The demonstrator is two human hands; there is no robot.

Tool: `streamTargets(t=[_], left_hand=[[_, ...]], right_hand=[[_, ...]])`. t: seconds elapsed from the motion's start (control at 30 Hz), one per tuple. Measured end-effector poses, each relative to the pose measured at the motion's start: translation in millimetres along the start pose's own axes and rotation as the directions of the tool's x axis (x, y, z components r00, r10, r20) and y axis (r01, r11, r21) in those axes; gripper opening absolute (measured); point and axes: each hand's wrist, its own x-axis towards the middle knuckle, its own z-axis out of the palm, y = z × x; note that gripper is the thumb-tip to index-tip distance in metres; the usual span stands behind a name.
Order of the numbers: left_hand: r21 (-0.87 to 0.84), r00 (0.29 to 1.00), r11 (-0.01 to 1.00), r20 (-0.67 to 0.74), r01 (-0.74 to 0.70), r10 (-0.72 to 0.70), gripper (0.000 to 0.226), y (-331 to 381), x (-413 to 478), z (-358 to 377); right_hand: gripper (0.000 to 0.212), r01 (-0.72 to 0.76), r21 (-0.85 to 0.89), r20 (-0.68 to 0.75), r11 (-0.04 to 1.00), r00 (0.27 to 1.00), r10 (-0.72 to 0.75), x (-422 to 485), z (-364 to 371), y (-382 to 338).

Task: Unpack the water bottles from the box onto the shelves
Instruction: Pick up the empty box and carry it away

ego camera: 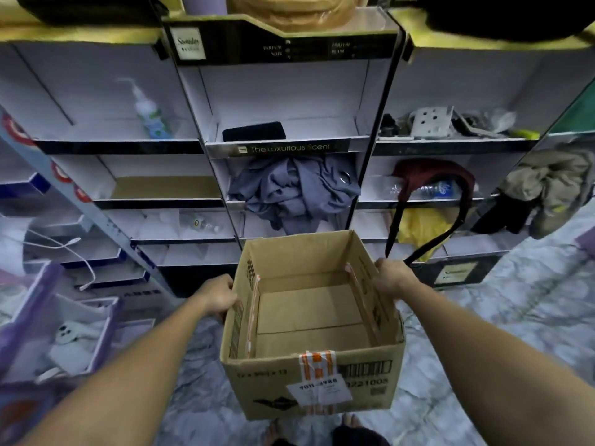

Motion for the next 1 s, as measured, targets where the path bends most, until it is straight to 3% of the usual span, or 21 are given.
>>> streamTargets(t=[0.17, 0.3, 0.4, 0.5, 0.67, 0.8, 1.0], left_hand=[[0.069, 1.000, 0.998, 0.004, -0.008, 0.007, 0.019, 7.6, 16.9, 34.9], [0.070, 0.999, 0.998, 0.042, -0.007, 0.004, 0.008, -5.5, 43.8, 79.8], [0.137, 0.996, 0.989, 0.056, 0.054, -0.063, 0.028, -26.4, 71.1, 114.4], [0.141, 0.987, 0.983, 0.086, 0.122, -0.135, 0.044, -53.5, 96.2, 154.1], [0.121, 0.986, 0.983, 0.079, 0.139, -0.150, 0.043, -86.4, 117.8, 208.5], [0.126, 0.976, 0.978, 0.125, 0.165, -0.181, 0.027, -129.9, 150.4, 256.2], [0.085, 0.969, 0.979, 0.148, 0.186, -0.197, 0.030, -177.7, 213.8, 318.7]], right_hand=[[0.088, -0.019, 0.007, 0.060, 1.000, 0.998, 0.018, 25.4, 15.0, 19.8], [0.059, -0.047, -0.068, 0.099, 0.997, 0.994, 0.053, 56.4, 55.7, 36.9], [0.044, -0.057, -0.134, 0.112, 0.989, 0.991, 0.072, 73.0, 97.8, 44.6], [0.043, -0.069, -0.178, 0.137, 0.982, 0.986, 0.094, 88.2, 138.3, 55.3], [0.040, -0.066, -0.191, 0.213, 0.979, 0.971, 0.107, 120.8, 206.0, 75.4], [0.036, -0.064, -0.194, 0.250, 0.979, 0.962, 0.113, 152.8, 267.7, 91.1], [0.038, -0.038, -0.183, 0.279, 0.982, 0.956, 0.089, 205.6, 355.4, 117.5]])
